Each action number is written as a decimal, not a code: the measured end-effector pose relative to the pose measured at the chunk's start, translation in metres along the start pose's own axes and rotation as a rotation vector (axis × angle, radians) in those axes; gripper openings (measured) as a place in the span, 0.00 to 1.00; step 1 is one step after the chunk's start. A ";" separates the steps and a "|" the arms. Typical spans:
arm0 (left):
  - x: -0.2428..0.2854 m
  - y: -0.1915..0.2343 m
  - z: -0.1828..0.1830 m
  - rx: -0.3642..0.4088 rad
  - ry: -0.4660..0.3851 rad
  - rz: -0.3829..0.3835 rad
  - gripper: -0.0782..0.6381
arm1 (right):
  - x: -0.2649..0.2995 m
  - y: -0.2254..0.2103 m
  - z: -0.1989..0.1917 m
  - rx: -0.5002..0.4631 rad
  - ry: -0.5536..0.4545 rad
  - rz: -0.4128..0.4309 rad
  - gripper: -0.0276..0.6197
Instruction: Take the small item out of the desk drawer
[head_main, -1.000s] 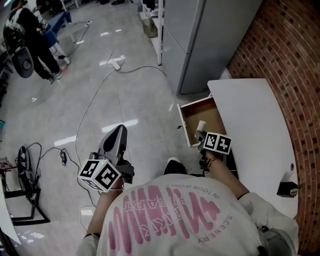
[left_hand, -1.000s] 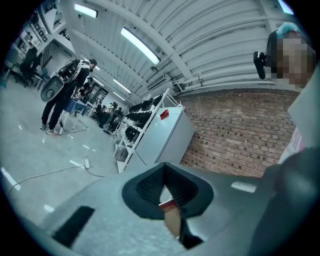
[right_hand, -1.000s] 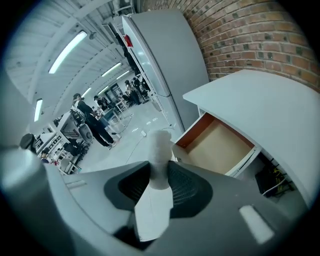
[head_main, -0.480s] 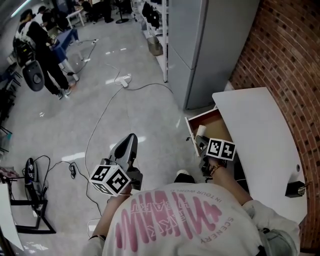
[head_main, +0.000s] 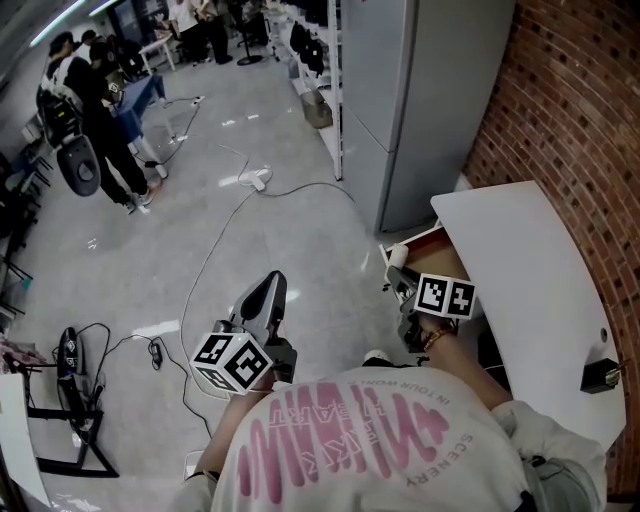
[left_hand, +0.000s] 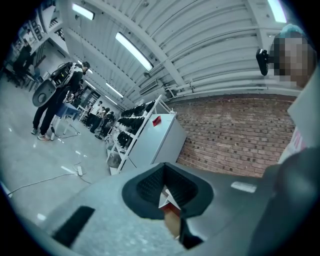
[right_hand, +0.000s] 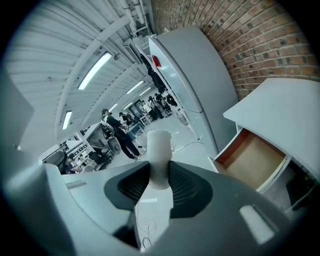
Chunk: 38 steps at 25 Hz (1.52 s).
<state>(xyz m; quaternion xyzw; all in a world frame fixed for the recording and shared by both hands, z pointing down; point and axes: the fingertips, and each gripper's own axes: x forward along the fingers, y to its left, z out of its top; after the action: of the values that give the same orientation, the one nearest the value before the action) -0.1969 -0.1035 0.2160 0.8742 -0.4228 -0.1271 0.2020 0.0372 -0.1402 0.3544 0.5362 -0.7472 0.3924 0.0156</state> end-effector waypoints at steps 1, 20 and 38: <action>-0.001 -0.001 0.000 -0.001 -0.001 -0.001 0.11 | -0.001 0.004 0.002 -0.007 -0.003 0.009 0.24; 0.028 -0.031 0.010 -0.007 -0.090 0.054 0.11 | -0.023 0.089 0.080 -0.119 -0.075 0.365 0.25; 0.069 -0.086 -0.038 0.011 -0.058 0.104 0.11 | -0.061 0.049 0.094 -0.198 -0.032 0.370 0.26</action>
<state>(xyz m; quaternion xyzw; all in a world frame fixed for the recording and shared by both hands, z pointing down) -0.0805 -0.1006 0.2064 0.8481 -0.4741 -0.1392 0.1911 0.0606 -0.1431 0.2350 0.3918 -0.8680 0.3047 -0.0157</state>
